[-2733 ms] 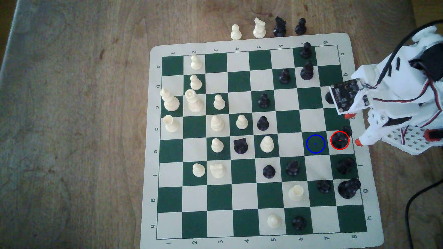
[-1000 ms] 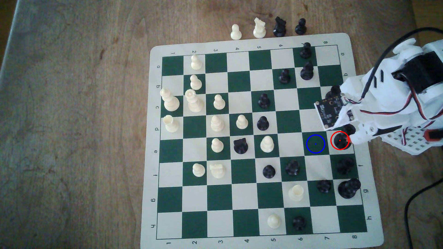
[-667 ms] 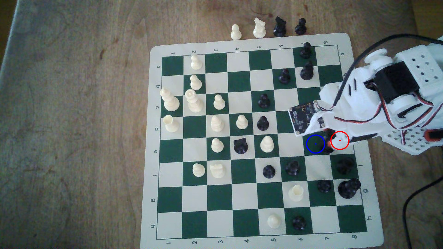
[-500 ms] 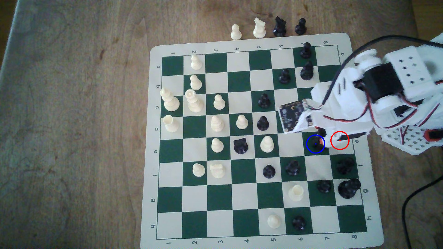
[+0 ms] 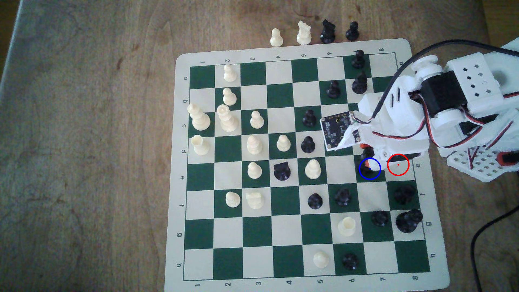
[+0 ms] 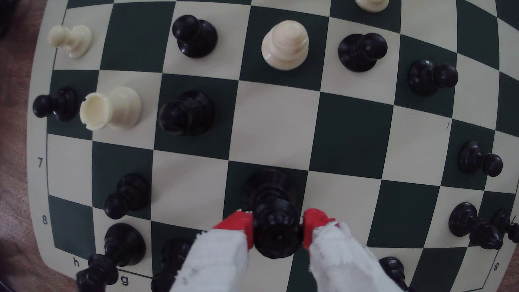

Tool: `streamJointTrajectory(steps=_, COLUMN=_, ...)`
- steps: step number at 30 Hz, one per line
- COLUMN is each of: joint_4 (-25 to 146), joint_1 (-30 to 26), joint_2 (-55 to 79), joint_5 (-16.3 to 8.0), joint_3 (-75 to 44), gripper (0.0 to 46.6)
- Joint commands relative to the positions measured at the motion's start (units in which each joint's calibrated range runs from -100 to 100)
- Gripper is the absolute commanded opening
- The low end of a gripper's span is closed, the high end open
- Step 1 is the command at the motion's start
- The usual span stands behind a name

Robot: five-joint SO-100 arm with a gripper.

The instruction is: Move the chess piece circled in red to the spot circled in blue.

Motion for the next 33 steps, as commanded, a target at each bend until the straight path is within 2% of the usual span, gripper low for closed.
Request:
streamJointTrajectory(steps=1, joint_4=0.26, joint_1=-1.10, joint_2=0.07, joint_5=0.29, joint_3=-2.39, gripper=0.4)
streamJointTrajectory(steps=20, joint_4=1.00, joint_1=-1.57, joint_2=-0.27, joint_5=0.98, joint_3=-0.39, gripper=0.6)
streamJointTrajectory(steps=22, joint_4=1.00, joint_1=-1.81, joint_2=-0.27, joint_5=0.98, joint_3=0.15, gripper=1.7)
streamJointTrajectory(steps=24, joint_4=1.00, joint_1=-1.81, joint_2=-0.27, joint_5=1.12, joint_3=0.33, gripper=4.6)
streamJointTrajectory(steps=25, joint_4=1.00, joint_1=-1.57, joint_2=-0.44, joint_5=1.27, joint_3=0.33, gripper=8.6)
streamJointTrajectory(steps=30, joint_4=0.59, joint_1=-0.87, joint_2=-1.29, joint_5=1.42, joint_3=0.42, gripper=16.8)
streamJointTrajectory(steps=33, joint_4=0.51, joint_1=-0.79, joint_2=-1.97, joint_5=1.47, joint_3=0.42, gripper=18.2)
